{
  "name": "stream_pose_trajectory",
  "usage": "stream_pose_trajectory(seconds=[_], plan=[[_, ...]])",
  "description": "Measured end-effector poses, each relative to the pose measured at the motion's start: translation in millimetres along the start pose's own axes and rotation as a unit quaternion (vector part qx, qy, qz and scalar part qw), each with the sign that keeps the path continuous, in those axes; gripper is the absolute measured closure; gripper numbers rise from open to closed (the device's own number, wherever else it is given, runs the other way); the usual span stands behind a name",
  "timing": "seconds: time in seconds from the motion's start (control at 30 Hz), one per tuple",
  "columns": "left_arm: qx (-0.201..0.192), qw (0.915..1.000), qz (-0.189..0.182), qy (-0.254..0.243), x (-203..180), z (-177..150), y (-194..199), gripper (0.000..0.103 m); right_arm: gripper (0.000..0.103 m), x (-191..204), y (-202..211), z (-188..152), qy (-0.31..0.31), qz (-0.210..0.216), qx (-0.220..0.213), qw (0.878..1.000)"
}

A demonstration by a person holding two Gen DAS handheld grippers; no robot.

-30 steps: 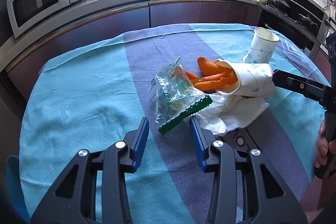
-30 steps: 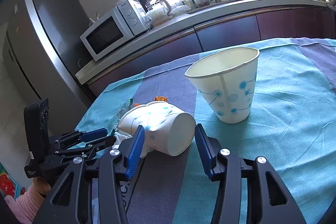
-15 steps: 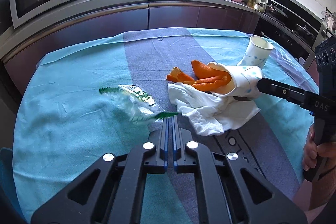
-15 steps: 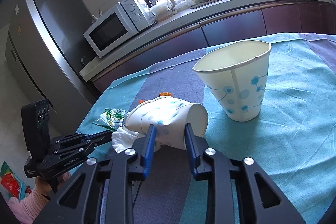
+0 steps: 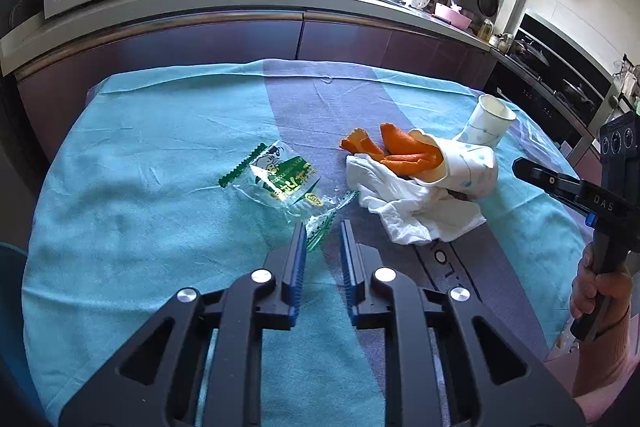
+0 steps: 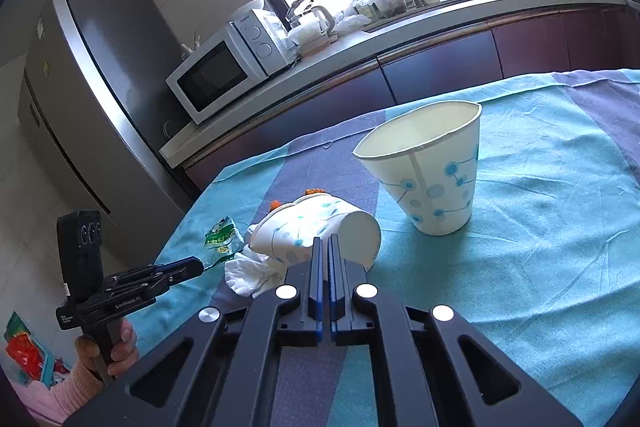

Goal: Collect trash
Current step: 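Grasp the green-printed snack bag with the left gripper while the right grasps a tissue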

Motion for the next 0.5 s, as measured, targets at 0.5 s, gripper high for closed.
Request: stream_pose_trajectory(seconds=[0.5], plan=[[0.013,0.9995,0.003,0.029,10.1,9.5,-13.1,0.056,0.055,33.4,-45.7,-37.5,0.025,0.006,0.076,0.997]])
Point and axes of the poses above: each gripper's, at about its wrist camera, not at the fingertips, and y roughly against the way its jaws point, x to its left, z to its top, the point moved 9 cm from there along -y, roughly the way its jaws point, and after that the axes turned 2 degrees about x, right-handed, at the moved point
